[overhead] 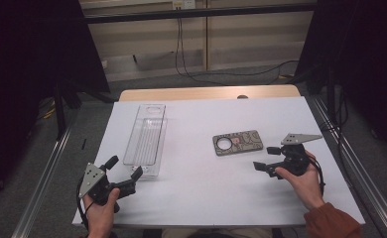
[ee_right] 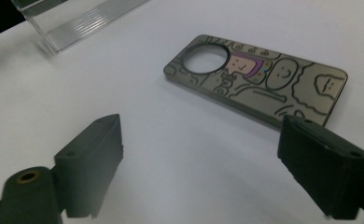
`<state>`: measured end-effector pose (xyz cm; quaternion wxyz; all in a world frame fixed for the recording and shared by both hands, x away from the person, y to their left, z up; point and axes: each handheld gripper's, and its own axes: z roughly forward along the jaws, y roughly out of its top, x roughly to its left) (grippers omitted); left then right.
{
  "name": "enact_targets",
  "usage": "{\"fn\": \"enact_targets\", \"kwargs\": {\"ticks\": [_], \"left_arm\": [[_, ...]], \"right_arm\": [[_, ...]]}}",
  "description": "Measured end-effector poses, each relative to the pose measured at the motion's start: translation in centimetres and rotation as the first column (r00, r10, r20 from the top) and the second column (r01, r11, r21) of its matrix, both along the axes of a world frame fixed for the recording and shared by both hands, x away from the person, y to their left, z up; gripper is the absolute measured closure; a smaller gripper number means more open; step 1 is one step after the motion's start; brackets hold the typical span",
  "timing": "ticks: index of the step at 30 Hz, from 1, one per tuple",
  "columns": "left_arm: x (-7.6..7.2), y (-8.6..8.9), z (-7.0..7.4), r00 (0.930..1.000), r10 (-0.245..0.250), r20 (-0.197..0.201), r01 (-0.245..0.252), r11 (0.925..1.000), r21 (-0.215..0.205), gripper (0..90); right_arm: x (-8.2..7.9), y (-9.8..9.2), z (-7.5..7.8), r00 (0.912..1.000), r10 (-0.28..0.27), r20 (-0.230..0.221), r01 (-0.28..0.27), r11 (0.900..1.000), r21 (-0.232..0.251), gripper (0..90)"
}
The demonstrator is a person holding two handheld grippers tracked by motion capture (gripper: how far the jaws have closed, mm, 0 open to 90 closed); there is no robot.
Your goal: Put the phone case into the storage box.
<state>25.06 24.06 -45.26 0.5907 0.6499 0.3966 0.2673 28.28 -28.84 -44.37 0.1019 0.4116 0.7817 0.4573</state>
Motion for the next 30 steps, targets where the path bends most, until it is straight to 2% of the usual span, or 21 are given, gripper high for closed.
{"fn": "enact_targets", "kwargs": {"ticks": [2,5,8,10,15,19,22,26,30], "left_arm": [[0.0,0.0,0.0,1.0000,0.000,0.000,0.000,1.0000,0.000,3.2],[0.0,0.1,0.0,1.0000,0.003,0.001,-0.003,1.0000,0.000,3.2],[-0.1,0.0,0.0,1.0000,0.005,0.005,-0.005,1.0000,0.003,3.2],[-0.1,-0.1,0.1,1.0000,0.005,0.006,-0.005,1.0000,0.003,3.2],[-0.1,0.0,0.1,1.0000,0.004,0.007,-0.005,1.0000,0.003,3.2],[-0.1,0.1,0.1,0.9999,0.007,0.009,-0.007,0.9999,0.008,3.1],[-0.1,0.0,0.0,0.9999,0.007,0.007,-0.007,1.0000,0.002,3.1],[-0.1,0.0,0.0,0.9999,0.007,0.008,-0.007,1.0000,0.003,3.1],[-0.1,0.0,0.0,0.9999,0.007,0.007,-0.007,1.0000,0.002,3.0]], "right_arm": [[0.4,-0.1,0.1,1.0000,-0.004,0.009,0.004,1.000,0.017,17.9],[1.0,0.1,0.3,0.9997,-0.017,0.016,0.017,1.000,-0.010,18.3],[1.5,0.1,0.6,0.9997,-0.012,0.022,0.012,1.000,0.004,22.5],[2.0,0.1,0.7,0.9998,-0.009,0.019,0.009,1.000,0.009,21.5],[3.4,-0.2,0.9,0.9991,-0.042,0.008,0.042,0.999,0.030,26.8],[4.3,-0.1,1.4,0.9984,-0.051,0.022,0.051,0.998,0.028,25.0],[4.9,0.1,1.8,0.9974,-0.066,0.031,0.065,0.998,0.013,15.8],[5.8,0.2,2.1,0.9966,-0.075,0.033,0.075,0.997,0.007,9.2],[6.9,0.2,2.4,0.9963,-0.083,0.023,0.083,0.996,-0.008,12.0]]}}
